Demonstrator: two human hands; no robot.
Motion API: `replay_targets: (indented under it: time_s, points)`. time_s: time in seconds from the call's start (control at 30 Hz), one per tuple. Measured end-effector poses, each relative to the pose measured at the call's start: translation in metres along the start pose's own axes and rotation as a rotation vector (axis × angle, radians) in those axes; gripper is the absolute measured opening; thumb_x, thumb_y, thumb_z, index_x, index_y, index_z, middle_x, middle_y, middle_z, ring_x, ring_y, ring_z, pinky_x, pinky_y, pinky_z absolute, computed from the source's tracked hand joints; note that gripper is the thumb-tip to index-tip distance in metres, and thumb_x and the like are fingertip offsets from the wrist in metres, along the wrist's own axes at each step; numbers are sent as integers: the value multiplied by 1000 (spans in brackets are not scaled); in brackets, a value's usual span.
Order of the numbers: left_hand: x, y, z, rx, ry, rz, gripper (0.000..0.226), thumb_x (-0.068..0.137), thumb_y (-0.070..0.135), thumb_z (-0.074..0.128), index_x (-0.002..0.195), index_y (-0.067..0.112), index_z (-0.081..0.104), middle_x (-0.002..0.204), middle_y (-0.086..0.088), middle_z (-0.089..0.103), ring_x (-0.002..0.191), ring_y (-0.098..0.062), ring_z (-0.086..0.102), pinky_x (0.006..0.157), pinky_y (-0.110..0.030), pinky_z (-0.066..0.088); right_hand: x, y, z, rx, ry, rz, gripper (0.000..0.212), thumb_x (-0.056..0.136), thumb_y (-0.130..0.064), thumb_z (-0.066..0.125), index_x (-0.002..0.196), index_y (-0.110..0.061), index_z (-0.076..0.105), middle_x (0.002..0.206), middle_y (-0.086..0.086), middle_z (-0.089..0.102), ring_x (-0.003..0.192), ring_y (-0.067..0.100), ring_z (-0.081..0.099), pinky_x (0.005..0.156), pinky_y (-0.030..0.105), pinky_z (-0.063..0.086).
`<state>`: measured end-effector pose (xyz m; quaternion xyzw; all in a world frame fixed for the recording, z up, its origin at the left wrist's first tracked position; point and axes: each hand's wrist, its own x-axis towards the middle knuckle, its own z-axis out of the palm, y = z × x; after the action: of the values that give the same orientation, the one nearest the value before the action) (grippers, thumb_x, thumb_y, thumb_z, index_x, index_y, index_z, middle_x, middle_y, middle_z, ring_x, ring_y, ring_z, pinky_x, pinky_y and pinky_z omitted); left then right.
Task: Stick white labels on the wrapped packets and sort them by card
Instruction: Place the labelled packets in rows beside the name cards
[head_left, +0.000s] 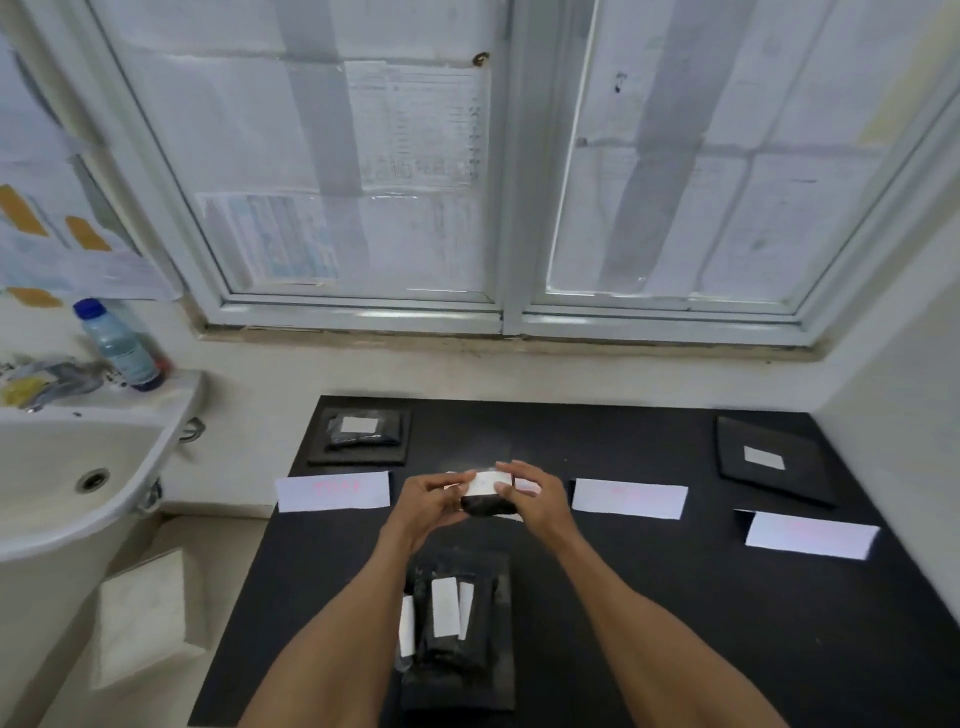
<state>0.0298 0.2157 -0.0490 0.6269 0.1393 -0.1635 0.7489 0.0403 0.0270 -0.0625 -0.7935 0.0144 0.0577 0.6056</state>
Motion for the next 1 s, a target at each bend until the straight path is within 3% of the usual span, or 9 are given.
replay_targets:
  time_s: [0.1, 0.2, 0.23, 0.33, 0.57, 0.77, 1.0]
  points:
    - [24, 5, 12, 32, -16, 12, 25, 89, 5, 66, 113, 3, 71, 117, -15, 66, 106, -30, 66, 87, -39, 58, 19, 8, -18, 65, 1, 39, 25, 84, -17, 72, 109, -19, 71, 126, 1, 57, 113, 14, 53, 81, 15, 53]
    - [49, 15, 24, 44, -25, -1, 28, 88, 0, 65, 116, 3, 68, 114, -13, 68, 102, -27, 68, 87, -39, 58, 44, 16, -31, 124, -6, 68, 27, 82, -17, 74, 109, -20, 71, 123, 6, 63, 113, 23, 59, 88, 32, 57]
    - [57, 19, 28, 52, -26, -4, 29, 88, -1, 65, 117, 3, 68, 113, -13, 69, 100, -26, 69, 86, -38, 59, 50, 14, -35, 128, -9, 77, 28, 82, -15, 74, 109, -19, 70, 121, 6, 64, 112, 22, 60, 86, 32, 58]
    - [88, 29, 35, 76, 0, -6, 31, 86, -3, 67, 117, 1, 67, 112, -15, 69, 99, -29, 69, 80, -36, 60, 78, 13, -45, 112, -34, 83, 31, 84, -11, 71, 115, -16, 68, 118, 3, 65, 110, 17, 60, 79, 20, 56]
    - [157, 34, 33, 71, 40, -61, 31, 86, -5, 66, 117, -2, 66, 109, -17, 69, 97, -29, 70, 80, -36, 61, 151, 35, -48, 81, -161, 123, 38, 85, -10, 68, 121, -21, 65, 123, 2, 62, 113, 19, 59, 92, 37, 55]
    - [216, 13, 25, 154, 150, -118, 30, 88, -7, 61, 115, 3, 68, 117, -15, 65, 108, -32, 64, 80, -35, 61, 201, 60, -35, -55, -223, 171, 39, 87, -13, 67, 124, -25, 62, 133, 1, 56, 122, 17, 52, 98, 29, 50]
    - [246, -17, 26, 255, 244, -137, 40, 85, -14, 58, 118, 7, 67, 114, -9, 65, 106, -25, 63, 89, -40, 57, 227, 90, -17, -230, -243, 255, 44, 88, -10, 65, 128, -29, 58, 146, 5, 44, 136, 21, 40, 113, 36, 35]
